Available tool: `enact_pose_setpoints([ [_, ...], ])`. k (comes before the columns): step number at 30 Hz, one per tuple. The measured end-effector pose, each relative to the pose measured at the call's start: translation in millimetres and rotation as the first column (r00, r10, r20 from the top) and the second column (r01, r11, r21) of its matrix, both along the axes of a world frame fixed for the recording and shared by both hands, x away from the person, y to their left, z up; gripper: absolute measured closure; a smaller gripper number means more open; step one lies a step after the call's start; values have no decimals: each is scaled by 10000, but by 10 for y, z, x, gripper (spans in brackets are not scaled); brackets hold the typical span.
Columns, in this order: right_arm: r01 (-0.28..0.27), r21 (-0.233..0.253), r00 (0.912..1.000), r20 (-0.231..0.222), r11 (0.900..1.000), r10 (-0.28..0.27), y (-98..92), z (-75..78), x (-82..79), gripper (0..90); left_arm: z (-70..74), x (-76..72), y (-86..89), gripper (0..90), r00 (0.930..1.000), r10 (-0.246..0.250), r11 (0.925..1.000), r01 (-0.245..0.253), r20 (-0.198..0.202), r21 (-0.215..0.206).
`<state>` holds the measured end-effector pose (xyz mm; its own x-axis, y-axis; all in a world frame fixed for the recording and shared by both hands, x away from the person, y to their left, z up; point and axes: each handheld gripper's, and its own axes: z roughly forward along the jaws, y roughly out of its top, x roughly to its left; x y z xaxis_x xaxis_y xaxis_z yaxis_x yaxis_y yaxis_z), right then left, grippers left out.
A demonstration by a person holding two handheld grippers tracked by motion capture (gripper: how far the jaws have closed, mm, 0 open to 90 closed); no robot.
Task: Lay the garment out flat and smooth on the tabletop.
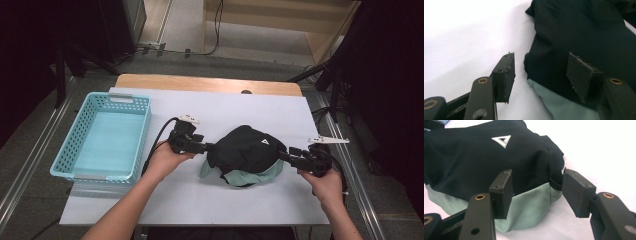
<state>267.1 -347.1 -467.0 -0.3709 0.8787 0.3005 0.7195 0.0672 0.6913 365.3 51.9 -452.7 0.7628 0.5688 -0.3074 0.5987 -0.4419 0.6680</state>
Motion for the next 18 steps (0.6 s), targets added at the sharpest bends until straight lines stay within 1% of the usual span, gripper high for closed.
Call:
enact_pose_setpoints([
  [1,10,2,10000,19,10000,-10,-1,-2,-5,400,-3,19,-4,413,10000,45,9999,-46,-36,-99],
  [3,29,39,10000,6,10000,-29,-4,-5,-9,392,-5,47,-16,413,10000,37,9999,-38,-68,-98],
  [6,17,63,10000,8,10000,-17,1,-14,0,383,5,78,-67,413,10000,15,9999,-14,49,-161],
  [7,26,81,10000,14,10000,-26,6,-15,8,378,15,91,-96,412,9999,58,10000,-58,148,-22],
  [8,8,69,10000,26,10000,-9,11,-16,17,374,28,108,-123,412,9996,-30,9998,24,296,200],
  [9,32,104,10000,24,9999,-33,21,-14,27,371,34,120,-144,412,9993,-33,9997,23,370,263],
  [10,9,67,10000,67,10000,-9,26,-15,36,368,39,138,-161,412,9995,-5,9998,-2,330,220],
  [11,-5,81,10000,76,10000,4,36,-15,48,367,42,154,-179,412,9998,10,10000,-11,176,30],
  [12,-42,57,10000,52,10000,41,44,-12,66,365,40,162,-197,411,9999,-14,10000,15,133,-44],
  [14,-105,18,9999,74,9999,104,55,-7,95,359,45,179,-234,410,9999,-118,9999,118,99,19],
  [17,-182,67,9998,104,9998,181,69,2,130,329,52,207,-301,396,9999,-155,9997,155,3,-178],
  [18,-220,-44,9995,205,9997,221,77,7,155,319,49,212,-328,394,9998,-195,9997,195,1,-178],
])
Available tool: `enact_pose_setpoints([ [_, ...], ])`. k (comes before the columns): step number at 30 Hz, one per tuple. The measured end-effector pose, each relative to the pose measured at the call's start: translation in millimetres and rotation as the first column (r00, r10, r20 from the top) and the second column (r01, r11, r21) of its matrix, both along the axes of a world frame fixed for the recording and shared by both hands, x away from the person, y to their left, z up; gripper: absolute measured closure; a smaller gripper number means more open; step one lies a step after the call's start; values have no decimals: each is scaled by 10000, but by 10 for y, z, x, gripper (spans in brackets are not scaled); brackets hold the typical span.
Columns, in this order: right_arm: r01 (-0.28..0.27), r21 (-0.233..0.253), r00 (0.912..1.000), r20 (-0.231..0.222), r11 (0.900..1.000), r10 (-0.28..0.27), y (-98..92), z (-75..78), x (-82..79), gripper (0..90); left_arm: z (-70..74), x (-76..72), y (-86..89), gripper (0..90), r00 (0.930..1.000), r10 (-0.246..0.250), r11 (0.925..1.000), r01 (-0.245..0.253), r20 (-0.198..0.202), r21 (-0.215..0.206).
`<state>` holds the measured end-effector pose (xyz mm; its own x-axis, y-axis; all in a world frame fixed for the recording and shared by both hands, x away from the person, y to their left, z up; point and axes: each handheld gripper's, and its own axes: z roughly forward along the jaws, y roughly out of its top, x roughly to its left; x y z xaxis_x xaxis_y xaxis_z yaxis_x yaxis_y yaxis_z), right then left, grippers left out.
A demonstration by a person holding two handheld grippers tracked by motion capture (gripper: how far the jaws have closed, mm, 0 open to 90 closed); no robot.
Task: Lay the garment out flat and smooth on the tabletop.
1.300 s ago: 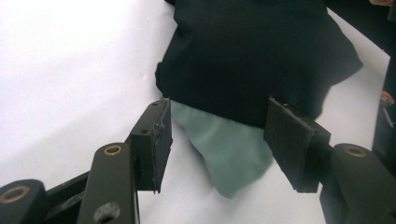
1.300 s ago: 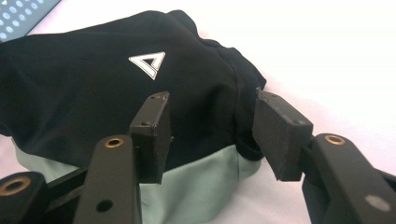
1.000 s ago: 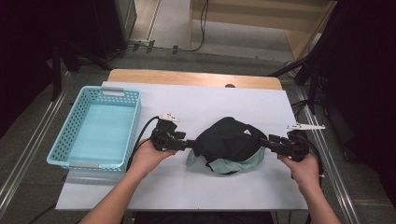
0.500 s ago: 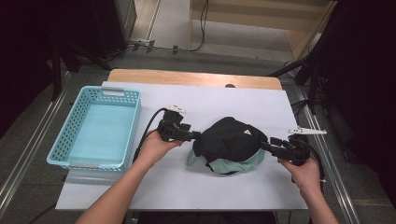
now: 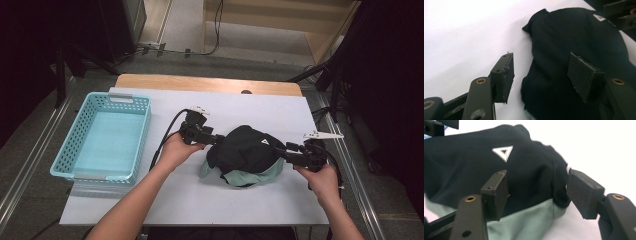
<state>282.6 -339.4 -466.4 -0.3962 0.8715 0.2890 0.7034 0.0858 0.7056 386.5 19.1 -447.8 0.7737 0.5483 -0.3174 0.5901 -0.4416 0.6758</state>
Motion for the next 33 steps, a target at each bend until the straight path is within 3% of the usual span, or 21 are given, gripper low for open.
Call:
enact_pose_setpoints([
  [6,83,26,9997,239,10000,-84,27,22,147,307,-55,-8,-182,395,9995,-314,9995,314,87,72],
  [10,34,-330,10000,-56,9995,-36,81,-65,186,313,-138,-2,-228,431,9983,-502,9987,502,-289,-4],
  [13,-49,-278,9998,-194,9996,44,117,-147,188,325,-200,-17,-252,471,9973,-593,9982,595,-429,24],
  [18,-200,-188,9984,-524,9996,190,179,-223,185,421,-275,-58,-320,554,9946,-832,9963,843,-616,163],
  [23,-248,-27,9969,-745,9997,245,231,-248,174,494,-338,-90,-341,657,9937,-842,9964,846,-735,21],
  [28,-421,55,9941,-1000,9991,425,260,-245,167,670,-352,-132,-354,870,9950,-969,9933,983,-257,605],
  [31,-543,22,9912,-1207,9985,542,298,-221,157,783,-368,-113,-337,886,9923,-911,9950,943,-838,344],
  [33,-600,57,9891,-1340,9982,602,336,-204,154,826,-364,-114,-332,893,9912,-924,9947,963,-952,368],
])
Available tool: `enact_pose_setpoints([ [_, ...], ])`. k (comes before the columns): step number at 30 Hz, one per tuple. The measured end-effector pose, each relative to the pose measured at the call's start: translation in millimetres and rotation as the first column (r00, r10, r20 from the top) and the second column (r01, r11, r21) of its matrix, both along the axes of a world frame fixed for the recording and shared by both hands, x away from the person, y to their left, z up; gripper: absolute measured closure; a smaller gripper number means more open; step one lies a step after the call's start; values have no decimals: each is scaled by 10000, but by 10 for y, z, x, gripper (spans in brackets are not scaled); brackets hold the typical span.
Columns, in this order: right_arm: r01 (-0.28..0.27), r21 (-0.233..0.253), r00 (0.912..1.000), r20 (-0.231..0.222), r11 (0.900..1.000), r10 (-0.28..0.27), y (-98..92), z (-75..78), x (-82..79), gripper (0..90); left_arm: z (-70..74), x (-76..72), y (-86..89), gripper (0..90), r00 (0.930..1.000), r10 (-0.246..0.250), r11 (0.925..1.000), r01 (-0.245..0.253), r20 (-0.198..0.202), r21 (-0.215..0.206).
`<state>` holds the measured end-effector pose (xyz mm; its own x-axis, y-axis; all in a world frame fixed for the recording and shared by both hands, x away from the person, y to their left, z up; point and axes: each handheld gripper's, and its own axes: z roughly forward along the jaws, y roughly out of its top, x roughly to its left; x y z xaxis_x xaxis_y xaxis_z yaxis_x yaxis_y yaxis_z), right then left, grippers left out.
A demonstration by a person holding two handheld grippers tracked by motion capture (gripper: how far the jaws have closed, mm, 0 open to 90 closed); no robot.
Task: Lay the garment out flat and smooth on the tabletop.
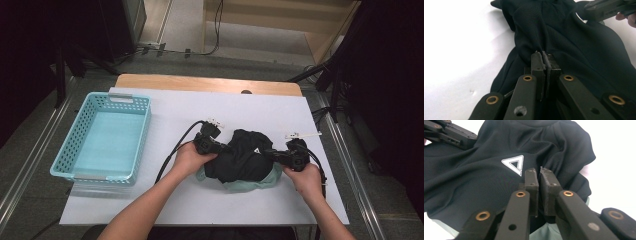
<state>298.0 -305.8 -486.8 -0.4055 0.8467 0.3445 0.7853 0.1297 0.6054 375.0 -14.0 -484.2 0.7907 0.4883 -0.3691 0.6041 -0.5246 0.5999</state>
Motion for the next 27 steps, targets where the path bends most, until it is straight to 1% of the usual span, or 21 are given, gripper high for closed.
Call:
enact_pose_setpoints([
  [2,-20,-197,10000,-27,9998,20,26,31,-5,838,31,0,13,895,10000,35,10000,-36,-26,-63],
  [3,-21,-240,10000,-40,9997,20,28,53,-8,840,53,4,32,896,10000,68,9998,-69,-42,-182],
  [4,-29,-215,10000,34,9998,29,25,74,-11,843,76,7,52,900,9999,116,9995,-117,-42,-310],
  [5,-29,-238,10000,91,9997,31,19,101,-18,845,104,12,76,900,9999,136,9993,-136,-5,-348],
  [6,38,-239,9999,165,9997,-34,16,131,-27,847,131,15,97,900,9997,257,9986,-258,-30,-464],
  [7,40,-261,9995,311,9997,-32,10,162,-34,847,163,21,123,900,9993,362,9974,-367,-96,-617],
  [9,166,-286,9976,680,9995,-146,7,238,-58,847,239,23,172,900,9984,569,9943,-567,-5,-908],
  [12,227,-165,9904,1364,9996,-202,16,380,-110,850,346,16,231,900,9975,697,9894,-684,60,-1279],
  [14,251,-24,9856,1676,9997,-243,24,467,-134,850,393,6,251,900,9970,757,9878,-729,154,-1374],
  [16,218,91,9836,1787,9997,-230,26,527,-141,851,449,-8,268,900,9963,823,9864,-779,244,-1448],
  [18,208,88,9834,1803,9997,-221,29,568,-129,851,517,-12,285,900,9951,906,9845,-835,397,-1542],
  [21,250,105,9803,1959,9996,-266,34,632,-114,851,661,-29,326,900,9908,1056,9811,-899,845,-1714],
  [23,268,115,9703,2404,9996,-288,51,711,-113,851,772,-37,372,900,9880,1137,9750,-906,1050,-2030],
  [24,307,103,9649,2607,9995,-323,64,756,-109,851,827,-39,400,900,9843,1271,9699,-975,1226,-2230],
  [25,306,122,9609,2748,9995,-327,70,798,-99,851,869,-37,426,900,9822,1324,9660,-978,1332,-2393],
  [26,309,132,9584,2835,9994,-333,75,829,-83,850,892,-33,444,900,9810,1353,9647,-984,1391,-2444],
  [27,329,149,9568,2885,9993,-358,75,845,-65,850,886,-21,447,898,9840,1257,9671,-932,1260,-2367],
])
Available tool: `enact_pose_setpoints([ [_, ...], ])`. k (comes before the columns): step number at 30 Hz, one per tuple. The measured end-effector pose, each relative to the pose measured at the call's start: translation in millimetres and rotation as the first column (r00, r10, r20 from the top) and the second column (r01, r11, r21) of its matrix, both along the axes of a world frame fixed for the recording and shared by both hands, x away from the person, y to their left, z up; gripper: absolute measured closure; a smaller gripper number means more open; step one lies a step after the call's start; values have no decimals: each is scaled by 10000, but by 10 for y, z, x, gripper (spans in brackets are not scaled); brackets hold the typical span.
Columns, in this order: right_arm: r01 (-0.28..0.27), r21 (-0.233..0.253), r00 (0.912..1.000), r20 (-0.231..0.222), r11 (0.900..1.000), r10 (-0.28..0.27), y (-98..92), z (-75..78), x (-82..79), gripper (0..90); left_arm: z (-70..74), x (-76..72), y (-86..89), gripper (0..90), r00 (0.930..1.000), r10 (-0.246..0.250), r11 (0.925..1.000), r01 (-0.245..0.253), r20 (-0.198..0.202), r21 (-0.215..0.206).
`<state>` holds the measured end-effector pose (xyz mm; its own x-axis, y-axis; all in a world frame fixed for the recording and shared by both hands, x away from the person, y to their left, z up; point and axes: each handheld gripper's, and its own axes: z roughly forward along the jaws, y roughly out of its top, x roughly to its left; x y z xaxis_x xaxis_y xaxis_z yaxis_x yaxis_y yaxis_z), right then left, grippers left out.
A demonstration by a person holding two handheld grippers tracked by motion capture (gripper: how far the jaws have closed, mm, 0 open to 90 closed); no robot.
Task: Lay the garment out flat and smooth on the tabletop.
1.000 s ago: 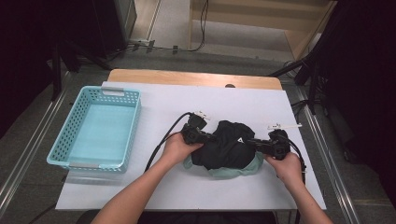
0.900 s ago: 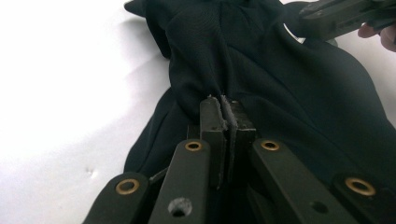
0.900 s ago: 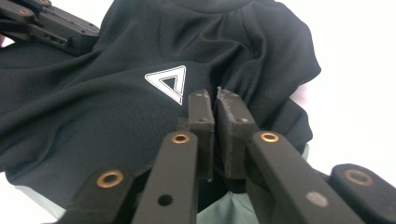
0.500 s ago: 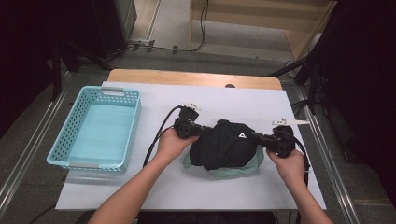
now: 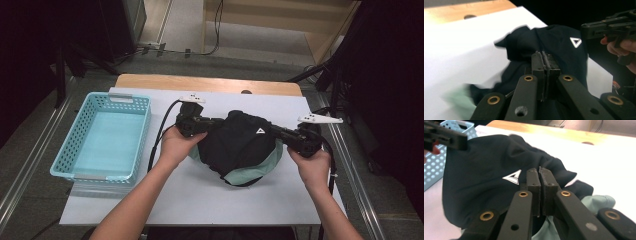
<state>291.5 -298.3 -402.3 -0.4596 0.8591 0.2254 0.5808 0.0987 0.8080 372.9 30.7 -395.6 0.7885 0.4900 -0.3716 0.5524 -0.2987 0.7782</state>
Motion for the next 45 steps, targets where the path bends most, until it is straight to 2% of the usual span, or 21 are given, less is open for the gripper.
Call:
enact_pose_setpoints([
  [2,31,-39,10000,35,10000,-31,-2,-19,42,818,-61,-1,-17,883,9999,74,9986,-77,68,531],
  [3,0,-20,10000,-48,10000,0,-7,-47,62,737,-103,6,-24,827,10000,54,9982,-53,-15,601],
  [4,-59,54,9999,-102,10000,60,-15,-83,82,654,-140,30,-27,753,9993,-98,9976,123,-373,679],
  [6,-105,-88,9994,-321,9999,102,-32,-142,109,614,-198,71,-40,627,9950,-217,9948,312,-976,973],
  [8,-134,-66,9990,-429,9999,131,-48,-192,121,576,-238,81,-39,559,9961,-196,9915,304,-859,1266],
  [10,-225,-142,9971,-731,9996,214,-45,-235,145,558,-273,84,-19,495,9977,-52,9903,145,-674,1379],
  [14,-413,-451,9961,-798,9981,376,-24,-318,161,514,-315,109,36,462,9974,202,9886,-96,-688,1503],
  [18,-571,-462,9934,-1025,9973,522,-17,-369,175,474,-332,118,100,426,9980,364,9904,-292,-508,1348],
  [22,-729,-519,9898,-1260,9960,659,-20,-425,190,432,-353,129,156,404,9974,497,9888,-418,-520,1430],
  [24,-729,-621,9905,-1216,9954,649,-17,-455,182,405,-363,135,181,391,9970,548,9867,-456,-552,1558],
  [30,-750,-656,9878,-1413,9950,652,-65,-512,181,351,-402,98,257,386,9965,712,9854,-636,-431,1580],
  [33,-767,-707,9868,-1477,9945,656,-92,-527,193,350,-412,77,298,385,9965,722,9846,-644,-429,1624],
  [36,-664,-690,9865,-1543,9954,551,-133,-553,193,358,-410,37,347,382,9960,729,9878,-649,-516,1413],
  [40,-596,-678,9855,-1630,9959,478,-193,-570,206,369,-414,-9,386,377,9967,742,9848,-680,-327,1596],
  [45,-474,-747,9848,-1702,9961,341,-234,-593,242,373,-422,-38,425,377,9968,752,9835,-695,-282,1671],
])
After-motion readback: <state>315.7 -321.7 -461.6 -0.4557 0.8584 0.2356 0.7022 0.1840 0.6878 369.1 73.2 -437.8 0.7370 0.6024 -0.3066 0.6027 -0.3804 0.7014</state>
